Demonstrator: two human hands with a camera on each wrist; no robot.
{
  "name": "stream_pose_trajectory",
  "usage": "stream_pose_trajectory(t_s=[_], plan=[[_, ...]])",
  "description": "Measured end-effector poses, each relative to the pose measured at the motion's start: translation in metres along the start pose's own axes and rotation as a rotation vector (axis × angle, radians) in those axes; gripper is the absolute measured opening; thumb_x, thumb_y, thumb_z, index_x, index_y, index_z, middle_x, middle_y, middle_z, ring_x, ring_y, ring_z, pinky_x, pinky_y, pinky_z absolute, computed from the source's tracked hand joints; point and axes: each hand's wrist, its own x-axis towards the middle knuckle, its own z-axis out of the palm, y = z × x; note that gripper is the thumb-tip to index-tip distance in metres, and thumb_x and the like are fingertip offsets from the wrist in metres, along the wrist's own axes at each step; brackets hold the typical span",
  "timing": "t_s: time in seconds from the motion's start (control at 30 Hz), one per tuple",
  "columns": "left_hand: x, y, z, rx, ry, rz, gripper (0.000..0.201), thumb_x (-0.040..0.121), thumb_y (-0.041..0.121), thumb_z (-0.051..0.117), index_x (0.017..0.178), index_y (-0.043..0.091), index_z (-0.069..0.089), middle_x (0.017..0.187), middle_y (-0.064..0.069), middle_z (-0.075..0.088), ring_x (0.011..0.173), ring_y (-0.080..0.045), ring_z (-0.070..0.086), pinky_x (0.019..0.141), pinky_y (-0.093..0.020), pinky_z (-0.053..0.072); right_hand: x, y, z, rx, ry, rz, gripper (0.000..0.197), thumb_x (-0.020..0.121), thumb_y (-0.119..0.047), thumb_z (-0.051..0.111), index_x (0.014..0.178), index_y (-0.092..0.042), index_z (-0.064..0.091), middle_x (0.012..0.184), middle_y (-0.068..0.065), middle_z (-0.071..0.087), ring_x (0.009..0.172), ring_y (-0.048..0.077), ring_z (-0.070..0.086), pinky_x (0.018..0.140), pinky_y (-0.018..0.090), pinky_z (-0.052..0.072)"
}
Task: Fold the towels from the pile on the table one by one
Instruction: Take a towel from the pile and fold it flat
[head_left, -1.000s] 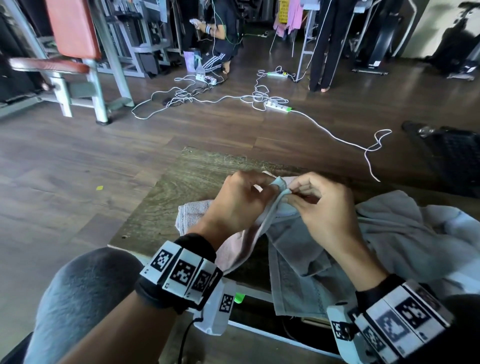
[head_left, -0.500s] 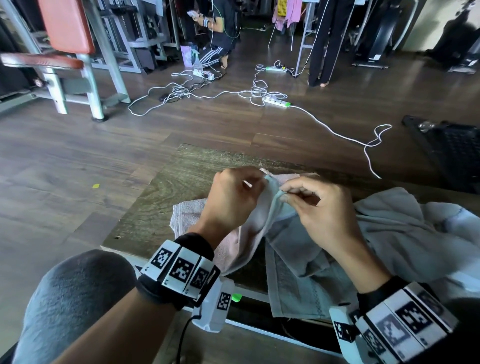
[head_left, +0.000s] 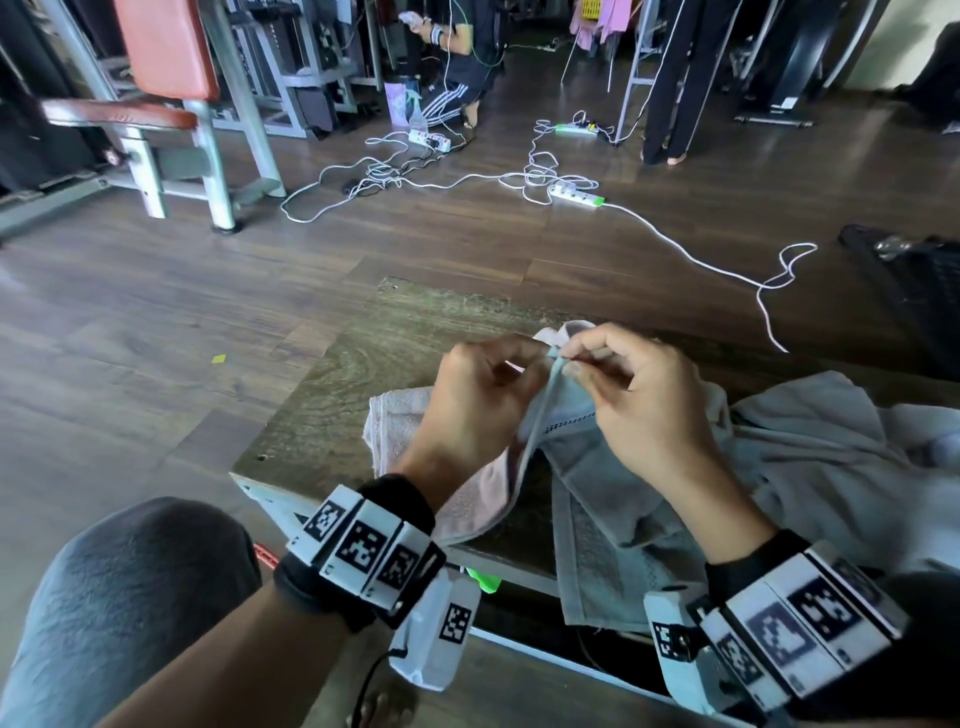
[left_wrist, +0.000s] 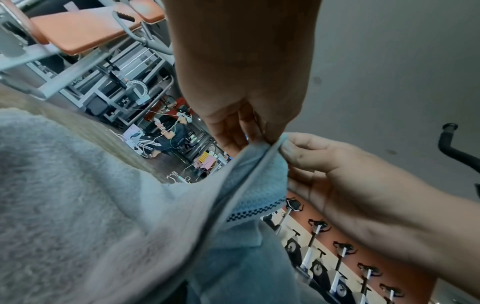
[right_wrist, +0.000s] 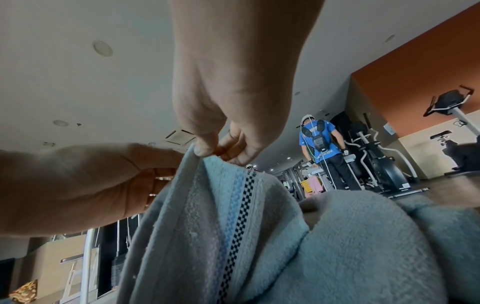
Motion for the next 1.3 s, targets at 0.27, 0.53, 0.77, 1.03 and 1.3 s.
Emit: stream_pose_trajectory(t_s=[0.27, 0.53, 0.77, 1.03, 1.3], plan=[[0.000, -0.004, -0.009, -0.105, 0.032, -0.059, 0.009, 0.088, 0.008, 0.069, 0.093, 0.011, 0.077, 0.087, -0.001, 0.077, 0.081, -0.017, 0.073, 0.078, -0.032, 0.060, 0.002, 0.005, 0.009, 0.028, 0.034, 0.024, 0.016, 0.084, -0.005, 0.075, 0.088, -0.020, 0.070, 0.089, -0.009, 0.073, 0.083, 0.010, 0.070, 0.076, 0.023, 0.054], [-0.001, -0.007, -0.007, -0.193, 0.043, -0.103, 0.007, 0.089, 0.008, 0.069, 0.092, 0.005, 0.075, 0.086, -0.003, 0.077, 0.079, -0.011, 0.072, 0.076, -0.024, 0.056, 0.001, 0.006, 0.012, 0.013, 0.056, -0.005, 0.014, 0.084, -0.005, 0.075, 0.086, -0.016, 0.068, 0.083, -0.005, 0.073, 0.079, 0.009, 0.070, 0.072, 0.019, 0.054], [-0.003, -0.008, -0.004, -0.257, 0.030, -0.142, 0.009, 0.090, 0.005, 0.068, 0.095, 0.005, 0.075, 0.086, -0.003, 0.077, 0.078, -0.008, 0.071, 0.075, -0.023, 0.055, -0.001, 0.007, 0.012, 0.015, 0.061, -0.002, 0.012, 0.084, -0.005, 0.075, 0.082, -0.012, 0.067, 0.079, -0.001, 0.072, 0.072, 0.010, 0.070, 0.065, 0.013, 0.049], [-0.003, -0.008, -0.003, -0.254, 0.040, -0.156, 0.009, 0.088, 0.007, 0.070, 0.095, 0.005, 0.075, 0.086, -0.003, 0.077, 0.080, -0.012, 0.072, 0.080, -0.032, 0.059, -0.003, 0.004, 0.012, 0.009, 0.067, 0.040, 0.007, 0.086, -0.005, 0.073, 0.083, -0.007, 0.067, 0.077, -0.001, 0.071, 0.070, 0.010, 0.068, 0.061, 0.015, 0.051], [-0.004, -0.004, 0.000, -0.322, 0.007, -0.176, 0.011, 0.086, 0.003, 0.071, 0.096, -0.001, 0.073, 0.088, -0.007, 0.077, 0.080, -0.009, 0.071, 0.076, -0.022, 0.057, -0.002, 0.010, 0.013, -0.015, 0.081, 0.004, 0.009, 0.083, 0.002, 0.072, 0.085, -0.005, 0.067, 0.089, 0.002, 0.072, 0.082, 0.010, 0.070, 0.075, 0.036, 0.058]])
